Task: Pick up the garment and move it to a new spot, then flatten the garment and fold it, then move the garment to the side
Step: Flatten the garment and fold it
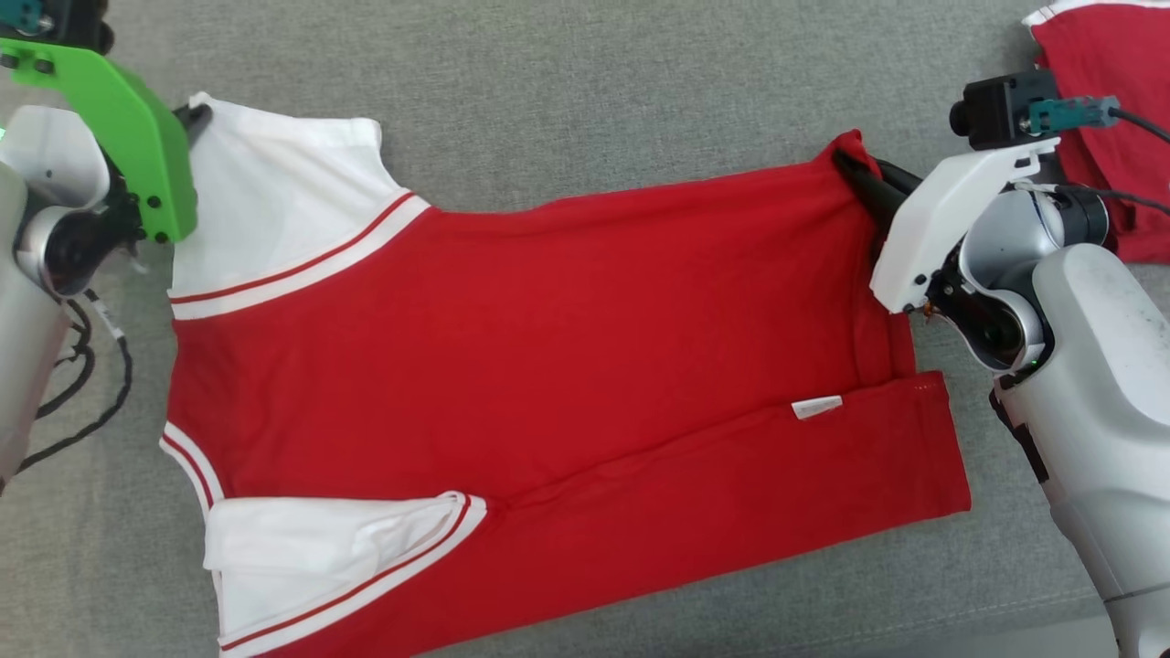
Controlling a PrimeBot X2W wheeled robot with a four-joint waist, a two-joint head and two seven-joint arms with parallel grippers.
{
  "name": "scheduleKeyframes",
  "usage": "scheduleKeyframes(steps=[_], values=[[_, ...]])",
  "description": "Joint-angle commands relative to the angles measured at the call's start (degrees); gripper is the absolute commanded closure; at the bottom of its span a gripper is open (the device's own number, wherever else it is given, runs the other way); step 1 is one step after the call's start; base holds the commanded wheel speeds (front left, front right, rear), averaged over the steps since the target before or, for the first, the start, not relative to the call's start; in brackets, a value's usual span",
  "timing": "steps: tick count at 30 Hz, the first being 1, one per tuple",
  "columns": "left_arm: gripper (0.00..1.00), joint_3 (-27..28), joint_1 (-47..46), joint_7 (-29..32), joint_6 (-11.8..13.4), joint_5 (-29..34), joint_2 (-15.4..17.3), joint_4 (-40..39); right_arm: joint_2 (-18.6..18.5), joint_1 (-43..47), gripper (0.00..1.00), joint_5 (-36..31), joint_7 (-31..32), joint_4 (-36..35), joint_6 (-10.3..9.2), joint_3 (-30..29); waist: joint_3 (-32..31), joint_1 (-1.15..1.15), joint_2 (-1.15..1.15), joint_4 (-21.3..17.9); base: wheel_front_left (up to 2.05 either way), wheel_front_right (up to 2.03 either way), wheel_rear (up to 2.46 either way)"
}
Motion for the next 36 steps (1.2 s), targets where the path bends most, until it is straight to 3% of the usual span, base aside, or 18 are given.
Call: scheduleKeyframes(steps=[1, 12, 18, 27, 36], values=[[1.0, -0.29, -1.05, -1.05, 0.13, -0.34, 0.72, 0.62, -0.25, 0.66, 1.0, -0.12, -1.34, 0.78, -0.02, -0.43, -1.11, -0.01, 0.0, 1.02, 0.0, 0.0, 0.0], [1.0, -4.58, 1.57, -5.48, 0.12, -4.32, 2.05, -0.04, -0.17, 1.43, 1.0, 0.03, -7.25, 7.95, -0.02, -0.44, -6.95, -0.01, 0.0, 3.74, 0.0, 0.0, 0.0], [1.0, -6.8, 4.03, -5.87, 0.12, -8.7, 2.96, -4.02, -0.8, 2.3, 1.0, 1.98, -11.04, 8.34, -0.02, 1.33, -11.15, -0.01, 0.0, 4.69, 0.0, 0.0, 0.0], [1.0, -10.77, 9.54, 0.44, 0.12, -17.49, 8.81, -15.43, -3.68, 6.32, 1.0, 7.12, -13.39, 9.15, -0.02, 5.74, -19.5, -0.01, 0.0, 6.07, 0.0, 0.0, 0.0], [1.0, -13.19, 14.81, 8.72, 0.12, -25.99, 15.59, -28.35, -7.67, 8.09, 1.0, 11.73, -12.39, 11.38, -0.02, 11.81, -22.72, -0.01, 0.0, 7.45, 0.0, 0.0, 0.0]])
